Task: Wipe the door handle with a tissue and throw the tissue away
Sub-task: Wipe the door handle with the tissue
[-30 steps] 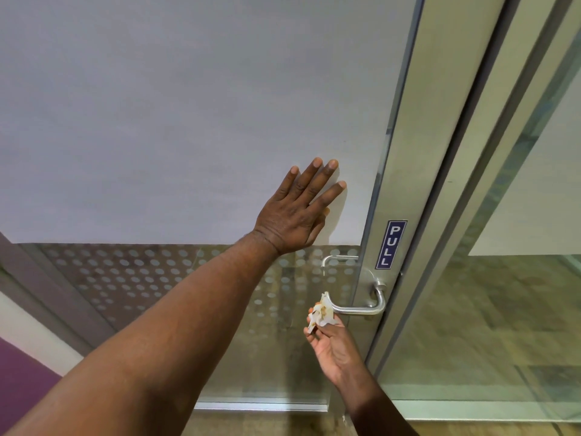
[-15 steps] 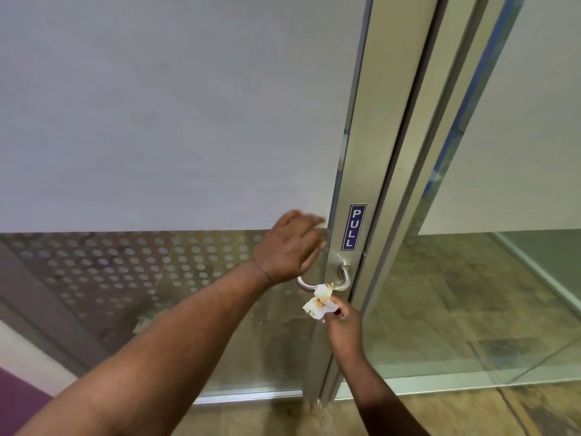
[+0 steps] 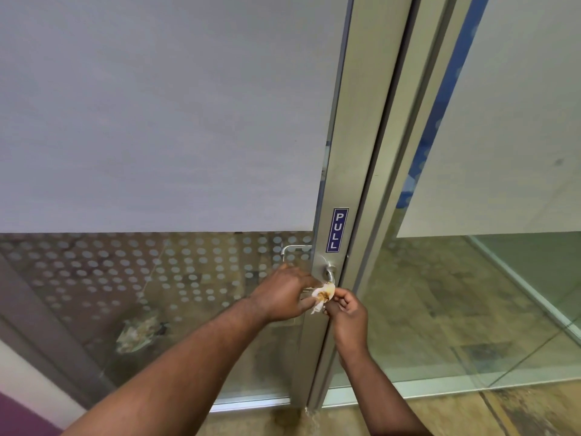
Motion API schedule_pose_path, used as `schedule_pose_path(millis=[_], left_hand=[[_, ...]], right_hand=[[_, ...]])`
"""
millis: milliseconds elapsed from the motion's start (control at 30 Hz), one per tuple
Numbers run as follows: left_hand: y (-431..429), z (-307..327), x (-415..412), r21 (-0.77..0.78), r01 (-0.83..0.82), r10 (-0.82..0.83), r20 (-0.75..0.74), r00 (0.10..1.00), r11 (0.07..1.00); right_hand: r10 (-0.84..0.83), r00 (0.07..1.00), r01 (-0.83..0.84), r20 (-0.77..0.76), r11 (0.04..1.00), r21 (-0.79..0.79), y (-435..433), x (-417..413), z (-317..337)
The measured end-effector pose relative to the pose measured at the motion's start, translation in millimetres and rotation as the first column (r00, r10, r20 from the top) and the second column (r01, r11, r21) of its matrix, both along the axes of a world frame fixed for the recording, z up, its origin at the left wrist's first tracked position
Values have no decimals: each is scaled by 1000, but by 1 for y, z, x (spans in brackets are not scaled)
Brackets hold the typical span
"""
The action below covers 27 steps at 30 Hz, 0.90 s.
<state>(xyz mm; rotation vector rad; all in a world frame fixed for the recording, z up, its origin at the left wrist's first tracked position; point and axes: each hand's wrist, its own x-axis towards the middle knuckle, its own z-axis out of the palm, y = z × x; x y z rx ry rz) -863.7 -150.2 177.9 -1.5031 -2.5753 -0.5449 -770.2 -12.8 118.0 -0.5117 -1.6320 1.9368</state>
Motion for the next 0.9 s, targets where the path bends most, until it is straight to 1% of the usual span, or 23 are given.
schedule_pose_path(millis=[67,133,167,233,300,367,433,500,567,633,700,767,900], left_hand=[[0,0,2,13,-19,18,60,998,1000],[1,-1,3,31,-48,44,114,993,998],[2,-1,3,33,-64,59,144,988,997],[3,0,3,22,-110,103,228,968,994],[4,3,1,5,-146,137,319,938,989],[5,5,-1,-13,-157,149,394,907,988],[7,6,-4,-8,-175,157,488,859,984],[7,5,-8,15,-200,156,569,808,980],[5,5,-11,25,-216,155,615,773,976],[3,3,-13,40,-221,146,636,758,974],[2,-1,-16,69,-245,141,654,743,967],[0,-4,-19,109,-299,155,663,732,948],[-10,-8,-27,134,-375,215,628,748,917]], right_hand=[[25,1000,-26,-8,997,-71,3,1,1],[14,1000,-15,-10,997,-81,5,4,2],[-2,1000,1,-13,998,-61,6,6,2],[-9,1000,10,-19,999,50,9,10,2],[79,996,-71,-35,979,194,10,13,2],[183,983,-176,0,946,270,9,12,2],[190,981,-195,43,947,256,8,10,2],[136,989,-144,54,970,196,9,8,0],[121,991,-126,51,986,112,10,6,-3],[125,991,-127,55,991,35,11,5,-6],[104,992,-104,68,995,-9,14,3,-9],[50,995,-50,85,999,-2,18,1,-10],[-114,989,109,99,993,51,31,-7,-10]])
